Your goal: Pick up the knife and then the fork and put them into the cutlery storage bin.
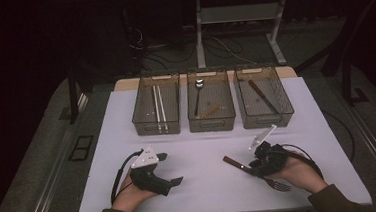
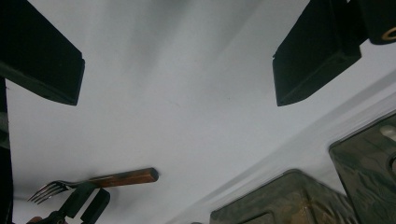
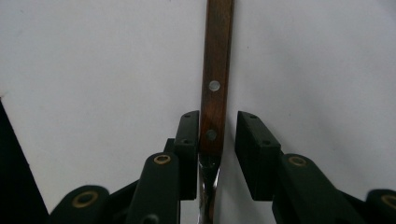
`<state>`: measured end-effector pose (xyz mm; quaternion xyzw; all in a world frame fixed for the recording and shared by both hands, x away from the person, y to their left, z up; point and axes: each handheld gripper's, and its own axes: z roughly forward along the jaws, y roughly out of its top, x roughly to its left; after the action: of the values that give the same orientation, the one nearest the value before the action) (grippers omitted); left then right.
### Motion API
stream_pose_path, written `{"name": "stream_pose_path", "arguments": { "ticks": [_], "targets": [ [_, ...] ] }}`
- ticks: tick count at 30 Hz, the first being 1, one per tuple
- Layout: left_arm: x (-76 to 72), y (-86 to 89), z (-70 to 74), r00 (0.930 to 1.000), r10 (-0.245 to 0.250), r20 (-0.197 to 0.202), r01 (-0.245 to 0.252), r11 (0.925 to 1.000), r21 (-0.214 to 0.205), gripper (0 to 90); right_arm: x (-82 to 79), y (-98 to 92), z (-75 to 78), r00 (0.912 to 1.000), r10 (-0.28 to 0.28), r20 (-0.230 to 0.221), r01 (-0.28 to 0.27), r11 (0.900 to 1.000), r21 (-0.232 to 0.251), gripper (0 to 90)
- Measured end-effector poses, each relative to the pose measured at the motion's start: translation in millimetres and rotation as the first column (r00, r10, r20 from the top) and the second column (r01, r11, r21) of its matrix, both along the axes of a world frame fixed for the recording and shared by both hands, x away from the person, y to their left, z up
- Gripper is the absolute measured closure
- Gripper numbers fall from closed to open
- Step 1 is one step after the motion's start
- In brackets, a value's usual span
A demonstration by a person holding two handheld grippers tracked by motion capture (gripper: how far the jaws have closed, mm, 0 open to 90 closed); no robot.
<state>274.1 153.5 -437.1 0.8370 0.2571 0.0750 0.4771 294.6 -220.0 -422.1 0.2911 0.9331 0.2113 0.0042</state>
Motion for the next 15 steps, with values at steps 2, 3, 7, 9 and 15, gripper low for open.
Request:
{"name": "stream_pose_path", "arguments": {
  "ticks": [2,3,7,9,15],
  "targets": [
    [-0.1,0.0,0.0,1.0000,0.000,-0.001,0.000,1.0000,-0.001,0.9,1.9,6.2,0.6,0.9999,0.005,-0.015,-0.006,0.9988,-0.048,70.0],
    [-0.4,-0.2,0.1,1.0000,0.000,0.000,0.000,1.0000,-0.004,0.9,3.2,9.2,0.6,0.9997,0.006,-0.024,-0.008,0.9976,-0.069,70.3],
    [-0.5,-0.4,0.1,1.0000,-0.002,0.000,0.002,1.0000,-0.003,1.0,7.9,20.3,2.3,0.9984,0.014,-0.055,-0.022,0.9888,-0.148,70.6],
    [-0.3,-0.6,-0.1,1.0000,-0.003,-0.001,0.003,1.0000,-0.001,1.0,9.6,25.1,2.8,0.9976,0.016,-0.067,-0.028,0.9829,-0.182,70.6],
    [-0.2,-1.2,-0.3,1.0000,-0.006,-0.003,0.006,1.0000,0.004,1.1,14.6,38.7,3.7,0.9946,0.000,-0.104,-0.028,0.9612,-0.274,71.2]
  ]
}}
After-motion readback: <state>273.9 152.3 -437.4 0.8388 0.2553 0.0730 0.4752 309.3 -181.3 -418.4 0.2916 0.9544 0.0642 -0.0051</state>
